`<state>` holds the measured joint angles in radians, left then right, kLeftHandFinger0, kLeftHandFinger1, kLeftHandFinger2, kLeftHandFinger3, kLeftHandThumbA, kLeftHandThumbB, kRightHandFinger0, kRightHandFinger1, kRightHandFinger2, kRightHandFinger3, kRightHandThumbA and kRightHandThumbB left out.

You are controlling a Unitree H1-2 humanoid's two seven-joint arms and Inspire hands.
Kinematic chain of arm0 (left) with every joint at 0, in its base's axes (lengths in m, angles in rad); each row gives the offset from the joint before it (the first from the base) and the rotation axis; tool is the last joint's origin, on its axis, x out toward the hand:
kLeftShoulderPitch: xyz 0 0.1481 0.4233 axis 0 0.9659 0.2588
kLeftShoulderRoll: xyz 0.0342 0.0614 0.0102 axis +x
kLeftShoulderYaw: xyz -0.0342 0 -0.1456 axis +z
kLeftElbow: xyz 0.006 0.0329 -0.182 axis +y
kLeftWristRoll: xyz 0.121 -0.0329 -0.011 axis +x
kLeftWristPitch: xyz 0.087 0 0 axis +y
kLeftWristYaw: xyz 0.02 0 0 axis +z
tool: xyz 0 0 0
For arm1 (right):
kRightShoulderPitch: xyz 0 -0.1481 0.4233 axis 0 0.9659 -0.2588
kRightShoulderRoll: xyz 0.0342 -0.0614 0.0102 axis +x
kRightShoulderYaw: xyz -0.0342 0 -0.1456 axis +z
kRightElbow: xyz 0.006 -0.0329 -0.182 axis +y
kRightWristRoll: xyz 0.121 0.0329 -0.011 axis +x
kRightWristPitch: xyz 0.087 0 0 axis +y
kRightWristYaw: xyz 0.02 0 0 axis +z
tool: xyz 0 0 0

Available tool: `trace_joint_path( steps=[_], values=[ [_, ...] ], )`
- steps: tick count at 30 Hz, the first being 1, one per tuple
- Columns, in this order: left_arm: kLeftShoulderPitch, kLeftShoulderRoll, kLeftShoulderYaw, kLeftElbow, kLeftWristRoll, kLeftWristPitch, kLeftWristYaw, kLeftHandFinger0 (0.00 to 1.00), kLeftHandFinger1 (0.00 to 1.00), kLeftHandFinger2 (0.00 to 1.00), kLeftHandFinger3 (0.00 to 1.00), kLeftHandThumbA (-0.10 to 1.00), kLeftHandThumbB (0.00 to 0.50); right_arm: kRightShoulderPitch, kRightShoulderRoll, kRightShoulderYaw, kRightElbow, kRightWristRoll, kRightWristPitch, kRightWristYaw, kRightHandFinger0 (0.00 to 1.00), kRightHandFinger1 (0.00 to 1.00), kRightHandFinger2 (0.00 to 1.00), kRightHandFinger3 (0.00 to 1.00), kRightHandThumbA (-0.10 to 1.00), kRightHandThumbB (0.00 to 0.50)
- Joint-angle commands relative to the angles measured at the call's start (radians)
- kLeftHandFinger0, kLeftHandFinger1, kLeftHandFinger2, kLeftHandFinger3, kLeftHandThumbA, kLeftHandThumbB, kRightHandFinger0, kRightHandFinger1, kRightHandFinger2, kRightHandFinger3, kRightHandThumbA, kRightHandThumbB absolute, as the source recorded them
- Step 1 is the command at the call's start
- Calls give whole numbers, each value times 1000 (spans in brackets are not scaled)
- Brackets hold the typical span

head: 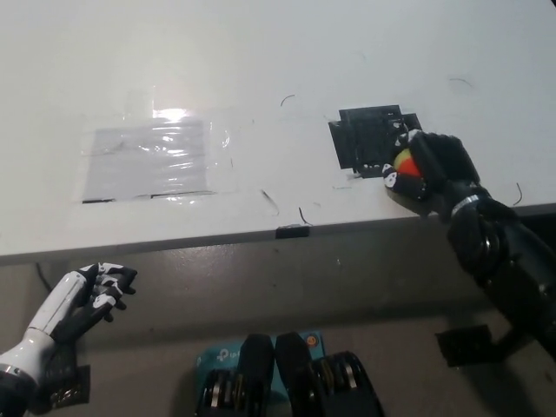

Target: The robot uses right hand to squeeze a small tennis ball placed on the black area of the table

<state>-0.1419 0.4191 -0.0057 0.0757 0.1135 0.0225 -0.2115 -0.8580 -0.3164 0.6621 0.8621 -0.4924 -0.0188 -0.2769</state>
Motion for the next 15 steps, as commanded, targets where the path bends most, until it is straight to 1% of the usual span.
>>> trace_joint_path(
  steps=[1,2,3,4,5,6,7,8,9,10,12,13,14,15],
  values=[
    [-10,23,3,-32,0,-21,-10,402,463,540,640,772,0,-145,13,90,35,-239,29,-91,52,270,631,946,-100,32],
    [-11,23,2,-32,3,-20,-9,400,461,538,637,772,0,-149,21,106,44,-255,49,-100,7,278,578,968,-73,52],
    [-13,19,5,-28,-8,-26,-11,390,450,525,623,760,0,-155,32,119,62,-266,62,-98,99,389,630,913,-73,62],
    [-17,21,6,-19,-13,-35,-13,387,446,522,622,759,5,-161,41,135,73,-276,85,-72,243,570,793,922,-33,50],
    [-16,21,6,-18,-13,-38,-14,396,457,532,631,771,4,-159,47,138,77,-275,88,-61,386,701,877,930,6,77],
    [-22,23,4,-18,-10,-38,-15,400,463,542,638,805,10,-157,46,139,72,-275,97,-52,486,797,961,954,30,94],
    [-21,25,1,-22,-2,-35,-15,405,468,548,644,850,25,-152,49,143,68,-279,108,-34,552,880,1000,961,37,115],
    [-24,29,-1,-24,4,-31,-15,406,470,549,646,863,28,-151,51,144,70,-281,109,-30,574,910,1000,960,37,123],
    [-24,31,1,-29,0,-33,-18,404,469,548,645,862,26,-145,55,142,75,-283,105,-32,628,1000,1000,931,26,144],
    [-25,34,-2,-31,7,-31,-18,399,466,544,646,858,11,-134,58,143,88,-290,99,-46,676,1000,1000,905,61,170],
    [-24,36,0,-32,4,-29,-20,394,465,542,647,840,3,-125,60,131,81,-280,94,-23,767,1000,1000,941,46,155],
    [-24,36,1,-32,4,-25,-20,394,465,543,648,834,0,-116,60,120,84,-273,80,-25,793,1000,1000,969,33,163],
    [-22,35,2,-36,2,-21,-21,393,465,543,651,814,0,-106,62,105,85,-259,68,-24,841,1000,1000,1000,36,165],
    [-22,35,3,-34,4,-29,-20,393,464,542,652,816,5,-84,56,85,65,-239,52,-11,976,1000,1000,1000,126,200]
  ],
)
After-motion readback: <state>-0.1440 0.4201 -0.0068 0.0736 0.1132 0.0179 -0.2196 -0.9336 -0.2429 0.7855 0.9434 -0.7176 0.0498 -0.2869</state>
